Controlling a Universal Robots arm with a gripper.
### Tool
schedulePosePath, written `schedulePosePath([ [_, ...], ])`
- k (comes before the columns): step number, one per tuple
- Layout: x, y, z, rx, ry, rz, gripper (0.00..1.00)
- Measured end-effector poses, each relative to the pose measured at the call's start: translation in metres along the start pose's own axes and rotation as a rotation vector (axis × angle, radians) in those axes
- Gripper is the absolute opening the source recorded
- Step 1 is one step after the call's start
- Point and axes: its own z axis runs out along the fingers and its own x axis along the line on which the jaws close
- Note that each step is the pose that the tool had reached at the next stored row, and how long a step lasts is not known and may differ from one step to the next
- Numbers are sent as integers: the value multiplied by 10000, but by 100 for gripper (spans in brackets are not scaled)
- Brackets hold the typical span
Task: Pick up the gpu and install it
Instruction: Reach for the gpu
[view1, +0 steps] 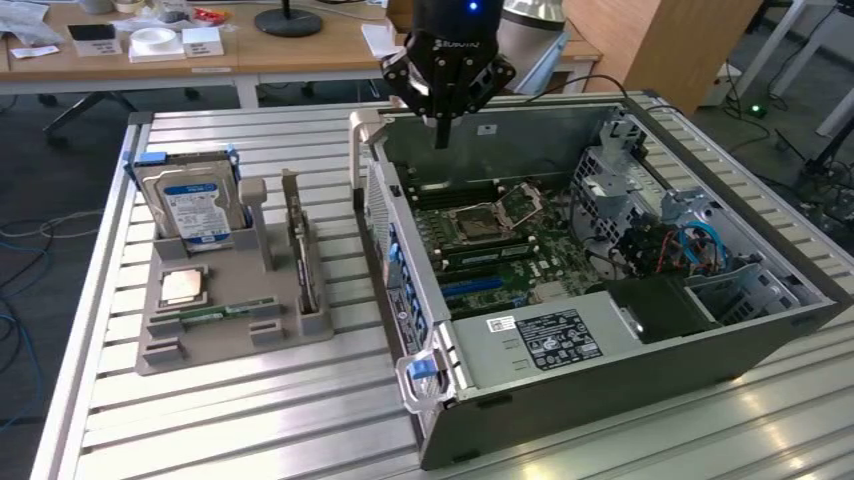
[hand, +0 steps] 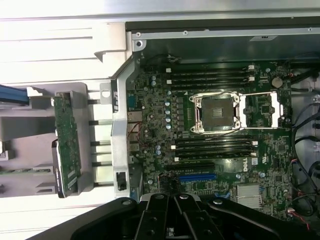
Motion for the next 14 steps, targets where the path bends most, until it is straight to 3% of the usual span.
schedulePosePath([
  [14, 164, -12, -3, 0, 0, 0, 11],
])
